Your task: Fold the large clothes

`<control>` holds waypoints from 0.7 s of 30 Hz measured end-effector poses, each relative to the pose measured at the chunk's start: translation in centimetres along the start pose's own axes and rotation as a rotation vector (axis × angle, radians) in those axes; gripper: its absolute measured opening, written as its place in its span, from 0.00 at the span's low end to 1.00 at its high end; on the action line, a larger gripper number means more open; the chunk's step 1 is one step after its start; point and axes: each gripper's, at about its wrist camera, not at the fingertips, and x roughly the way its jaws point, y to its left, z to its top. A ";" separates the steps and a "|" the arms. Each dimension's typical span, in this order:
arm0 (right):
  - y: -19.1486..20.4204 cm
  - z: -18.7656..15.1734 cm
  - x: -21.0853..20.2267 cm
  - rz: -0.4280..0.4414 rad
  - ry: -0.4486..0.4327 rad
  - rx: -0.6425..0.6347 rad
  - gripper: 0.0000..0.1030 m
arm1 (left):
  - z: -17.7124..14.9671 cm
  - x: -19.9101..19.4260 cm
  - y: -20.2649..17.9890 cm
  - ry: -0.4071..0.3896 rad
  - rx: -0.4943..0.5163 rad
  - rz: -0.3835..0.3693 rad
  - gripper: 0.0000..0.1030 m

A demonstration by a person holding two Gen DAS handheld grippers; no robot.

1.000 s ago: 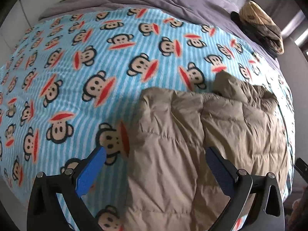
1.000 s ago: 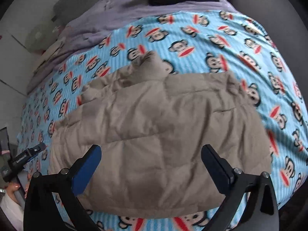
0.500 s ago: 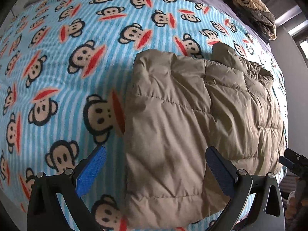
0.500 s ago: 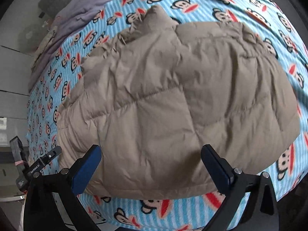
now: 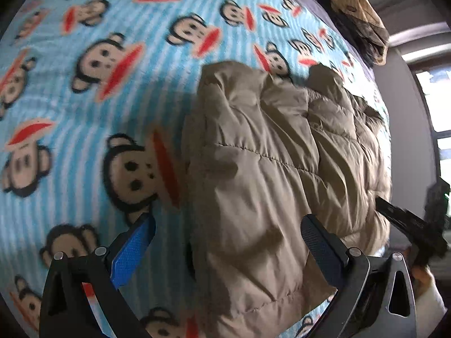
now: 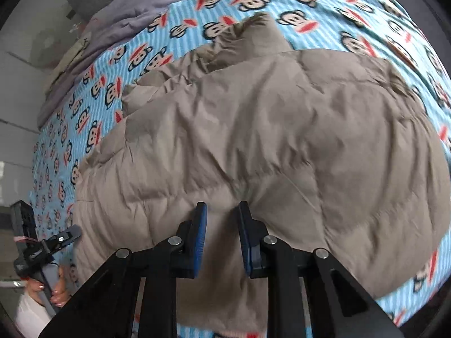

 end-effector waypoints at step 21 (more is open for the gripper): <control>-3.4 0.7 5.3 0.077 0.086 0.073 0.23 | 1.3 4.9 -6.5 0.255 0.186 -0.437 0.29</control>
